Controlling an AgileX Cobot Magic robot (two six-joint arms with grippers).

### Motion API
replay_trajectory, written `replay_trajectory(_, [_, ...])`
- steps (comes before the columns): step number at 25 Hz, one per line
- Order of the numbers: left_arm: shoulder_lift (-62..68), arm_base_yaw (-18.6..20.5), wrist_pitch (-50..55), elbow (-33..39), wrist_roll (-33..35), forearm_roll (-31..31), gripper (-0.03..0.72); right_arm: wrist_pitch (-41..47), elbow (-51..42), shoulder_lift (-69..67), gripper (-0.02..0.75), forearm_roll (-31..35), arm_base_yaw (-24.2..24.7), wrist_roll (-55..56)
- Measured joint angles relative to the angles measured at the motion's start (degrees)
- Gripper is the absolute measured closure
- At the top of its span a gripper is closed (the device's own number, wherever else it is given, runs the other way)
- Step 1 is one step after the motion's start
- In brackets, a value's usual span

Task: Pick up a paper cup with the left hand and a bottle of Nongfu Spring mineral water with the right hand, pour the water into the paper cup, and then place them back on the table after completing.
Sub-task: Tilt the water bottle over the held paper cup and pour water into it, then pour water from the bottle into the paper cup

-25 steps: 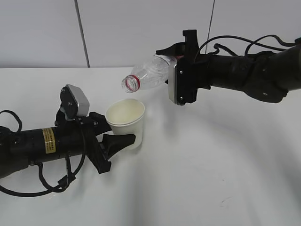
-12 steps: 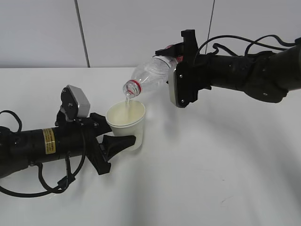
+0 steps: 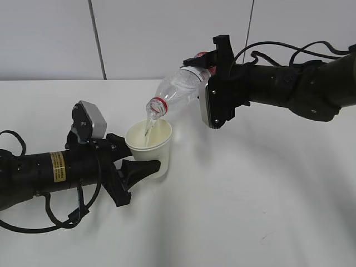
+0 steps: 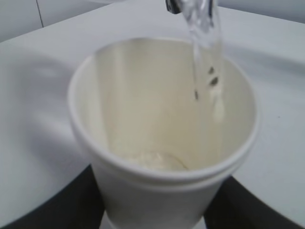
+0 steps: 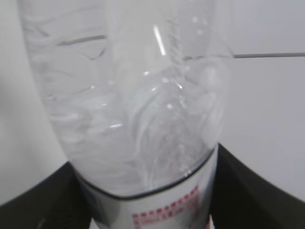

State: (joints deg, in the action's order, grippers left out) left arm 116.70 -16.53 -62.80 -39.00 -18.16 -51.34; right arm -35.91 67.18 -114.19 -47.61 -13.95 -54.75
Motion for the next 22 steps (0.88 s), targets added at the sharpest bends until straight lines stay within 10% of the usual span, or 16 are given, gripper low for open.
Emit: replay_trajectory(22, [0.00, 0.00, 0.31, 0.00, 0.00, 0.00, 0.317, -0.10, 0.00, 0.00, 0.272, 2.84, 0.00, -2.39])
